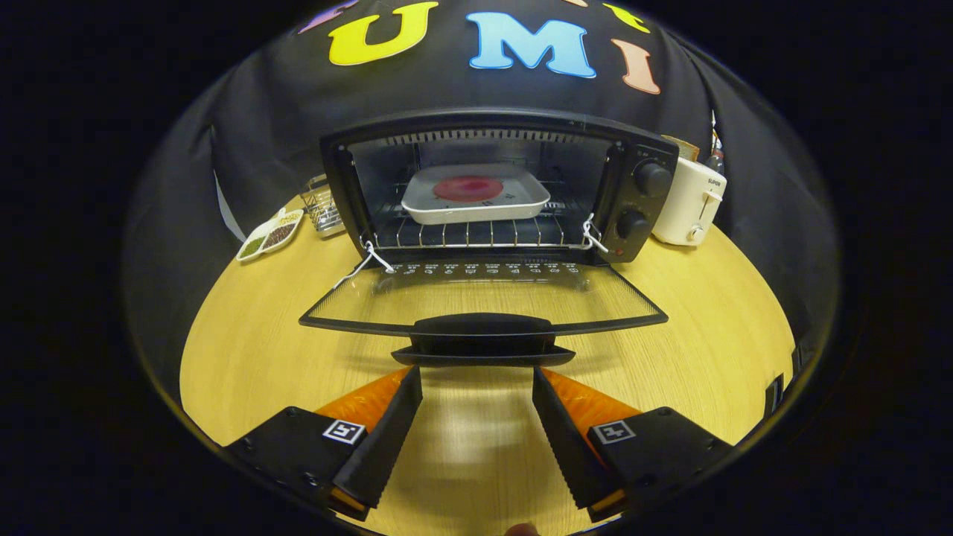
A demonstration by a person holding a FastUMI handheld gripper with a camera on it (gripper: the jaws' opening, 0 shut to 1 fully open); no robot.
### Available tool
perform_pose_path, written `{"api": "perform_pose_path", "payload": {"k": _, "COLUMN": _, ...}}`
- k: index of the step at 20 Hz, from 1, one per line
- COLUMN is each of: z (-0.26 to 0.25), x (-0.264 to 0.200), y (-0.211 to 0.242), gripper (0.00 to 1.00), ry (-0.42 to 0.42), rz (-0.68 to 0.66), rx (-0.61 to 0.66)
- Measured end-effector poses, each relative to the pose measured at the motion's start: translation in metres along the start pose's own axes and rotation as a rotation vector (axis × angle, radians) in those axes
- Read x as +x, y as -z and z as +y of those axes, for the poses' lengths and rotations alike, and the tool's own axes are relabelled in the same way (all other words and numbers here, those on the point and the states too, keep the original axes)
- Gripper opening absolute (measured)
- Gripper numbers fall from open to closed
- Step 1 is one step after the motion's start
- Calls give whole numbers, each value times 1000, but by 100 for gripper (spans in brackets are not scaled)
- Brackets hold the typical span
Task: Open the toaster oven, put the food inside, and close the toaster oven door.
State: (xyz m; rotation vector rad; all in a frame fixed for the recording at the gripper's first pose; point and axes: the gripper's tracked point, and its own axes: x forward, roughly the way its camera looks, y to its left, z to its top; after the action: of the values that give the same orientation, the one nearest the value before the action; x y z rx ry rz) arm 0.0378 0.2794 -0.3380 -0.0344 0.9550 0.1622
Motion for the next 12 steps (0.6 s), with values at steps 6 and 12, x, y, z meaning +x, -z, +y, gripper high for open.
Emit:
{"api": "perform_pose_path", "payload": {"k": 6, "z": -3, "x": -24, "y": -30, "gripper": 95, "ry": -2, "rz": -127, "rx": -47}}
{"api": "perform_pose_path", "payload": {"k": 12, "z": 1, "x": -29, "y": -71, "gripper": 95, "ry": -16, "rz": -217, "rx": -62}}
